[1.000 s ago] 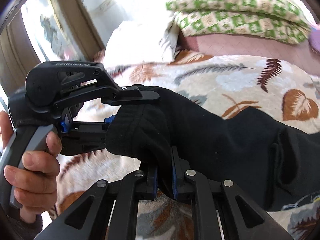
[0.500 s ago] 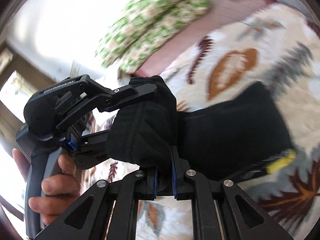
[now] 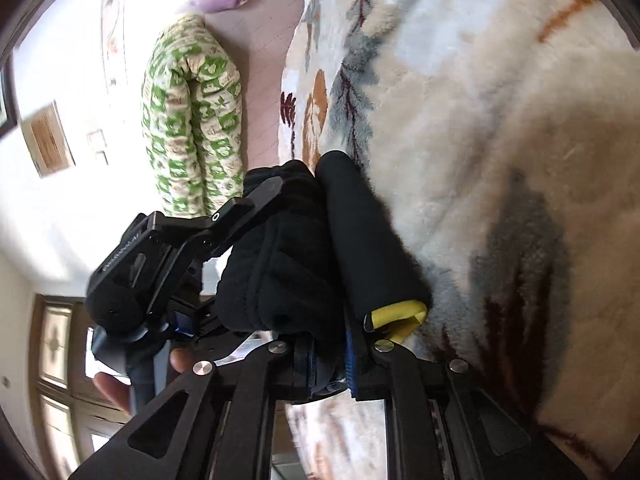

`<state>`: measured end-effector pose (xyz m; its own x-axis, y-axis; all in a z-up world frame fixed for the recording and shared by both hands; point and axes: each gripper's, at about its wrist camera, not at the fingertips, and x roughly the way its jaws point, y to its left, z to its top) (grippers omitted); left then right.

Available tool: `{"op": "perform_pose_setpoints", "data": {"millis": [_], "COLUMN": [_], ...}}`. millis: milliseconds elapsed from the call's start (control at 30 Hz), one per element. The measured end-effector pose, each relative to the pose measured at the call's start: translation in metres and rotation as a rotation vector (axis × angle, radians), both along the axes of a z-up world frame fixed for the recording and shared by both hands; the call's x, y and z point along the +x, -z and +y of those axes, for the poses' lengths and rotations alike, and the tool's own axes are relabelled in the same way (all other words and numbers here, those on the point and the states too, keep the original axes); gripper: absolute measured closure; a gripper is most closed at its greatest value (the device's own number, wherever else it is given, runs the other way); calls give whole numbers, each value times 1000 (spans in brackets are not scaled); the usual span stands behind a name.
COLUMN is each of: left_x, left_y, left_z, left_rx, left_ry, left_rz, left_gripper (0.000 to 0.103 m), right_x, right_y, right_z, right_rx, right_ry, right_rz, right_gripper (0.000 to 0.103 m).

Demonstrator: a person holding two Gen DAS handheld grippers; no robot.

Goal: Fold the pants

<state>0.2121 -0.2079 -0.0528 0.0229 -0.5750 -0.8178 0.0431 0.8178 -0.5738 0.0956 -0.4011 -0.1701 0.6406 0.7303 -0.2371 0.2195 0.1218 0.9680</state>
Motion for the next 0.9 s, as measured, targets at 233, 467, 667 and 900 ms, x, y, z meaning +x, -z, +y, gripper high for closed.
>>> {"op": "perform_pose_setpoints", "data": {"millis": [233, 467, 667, 900], "left_x": [3, -9, -36, -25], "left_y": [-25, -49, -45, -37], "left_z": [14, 66, 120, 116], "left_rx": [71, 34, -70, -117], "left_ry": [0, -63, -136, -148], "left_rz": [6, -51, -54, -27], "left_gripper": [73, 73, 73, 73], "right_x": [-15, -34, 4, 12], "right_y": [-14, -53, -97, -122], "right_z": [-10, -42, -41, -7], "right_rx": [52, -85, -384, -642], "right_ry": [-32, 26, -63, -139], "right_rz": [1, -61, -81, -135], "right_gripper": [51, 51, 50, 50]}}
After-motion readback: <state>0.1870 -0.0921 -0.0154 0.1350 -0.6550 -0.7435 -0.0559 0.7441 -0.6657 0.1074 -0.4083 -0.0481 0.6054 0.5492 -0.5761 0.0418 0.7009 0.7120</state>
